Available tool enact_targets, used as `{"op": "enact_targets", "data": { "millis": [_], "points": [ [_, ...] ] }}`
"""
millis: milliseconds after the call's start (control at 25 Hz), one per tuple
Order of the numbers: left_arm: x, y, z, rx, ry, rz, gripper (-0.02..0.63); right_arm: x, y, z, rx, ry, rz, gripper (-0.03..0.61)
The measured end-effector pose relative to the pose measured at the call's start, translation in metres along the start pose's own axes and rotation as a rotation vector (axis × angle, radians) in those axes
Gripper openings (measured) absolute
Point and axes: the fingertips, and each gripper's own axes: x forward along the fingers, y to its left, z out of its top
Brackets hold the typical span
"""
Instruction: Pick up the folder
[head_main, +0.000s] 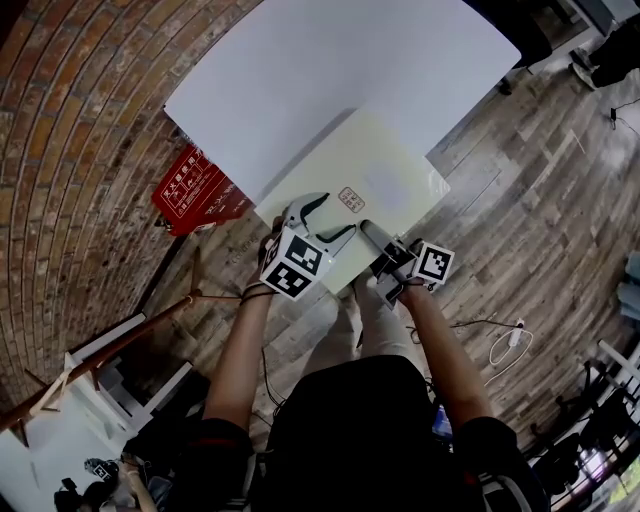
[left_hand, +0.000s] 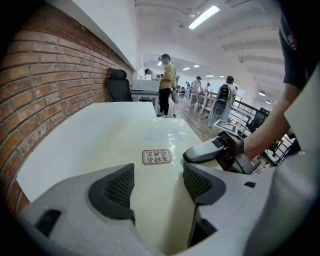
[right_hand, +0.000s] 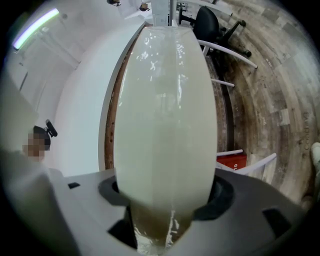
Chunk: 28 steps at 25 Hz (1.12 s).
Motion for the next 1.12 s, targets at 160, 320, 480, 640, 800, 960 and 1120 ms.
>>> {"op": "enact_targets", "data": {
  "millis": [160, 320, 480, 640, 800, 960, 1120],
  "points": [
    [-0.0001, -0.0011, -0.0005, 0.003, 0.001, 0.001, 0.295, 0.0026, -0.0006, 0.0006, 0.008, -0.009, 0.002, 0.272],
    [0.0005, -0.0004, -0.0001, 0.007, 0.0, -0.001, 0.294, 0.0034, -0.0011, 0.0013, 0.021, -0.016, 0.0, 0.27],
    [0.0006, -0.0011, -0.0001, 0.02, -0.006, 0.008, 0.295, 0.0027, -0.0017, 0.0015, 0.018, -0.017, -0.005, 0.271],
    [0.0004, -0.0007, -0.0004, 0.014, 0.0, -0.002, 0.293, 0.0027, -0.0022, 0.0017, 0.012, -0.016, -0.015, 0.27],
    [-0.0001, -0.002, -0.0008, 0.021, -0.002, -0.007, 0.295, 0.0018, -0.0026, 0.0017, -0.003, -0.01, -0.033, 0.27],
    [-0.003, -0.0012, 0.0008, 0.042, -0.029, 0.017, 0.295, 0.0033, 0.001, 0.0018, -0.008, -0.005, -0.049, 0.263],
    [-0.0081, -0.0015, 0.0027, 0.023, -0.049, 0.027, 0.295, 0.0024, 0.0067, 0.0011, -0.018, 0.013, -0.066, 0.261]
  ]
}}
